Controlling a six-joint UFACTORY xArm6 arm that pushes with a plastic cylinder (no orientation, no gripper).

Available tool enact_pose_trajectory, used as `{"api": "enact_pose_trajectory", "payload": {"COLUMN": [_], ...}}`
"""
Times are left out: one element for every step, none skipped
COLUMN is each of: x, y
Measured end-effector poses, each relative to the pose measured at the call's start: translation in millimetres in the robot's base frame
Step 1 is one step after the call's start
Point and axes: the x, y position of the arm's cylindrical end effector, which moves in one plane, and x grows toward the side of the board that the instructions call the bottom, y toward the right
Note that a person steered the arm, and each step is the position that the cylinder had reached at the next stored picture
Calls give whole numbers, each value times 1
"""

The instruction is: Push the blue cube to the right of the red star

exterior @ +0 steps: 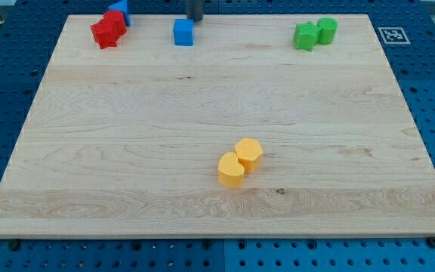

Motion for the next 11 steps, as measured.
{"api": "enact_pose_trajectory", "payload": {"x": [24, 28, 39, 61, 92, 97, 97, 97, 97, 123, 144], "y": [1, -7, -8, -12, -11, -1, -1, 13, 29, 10, -47]}}
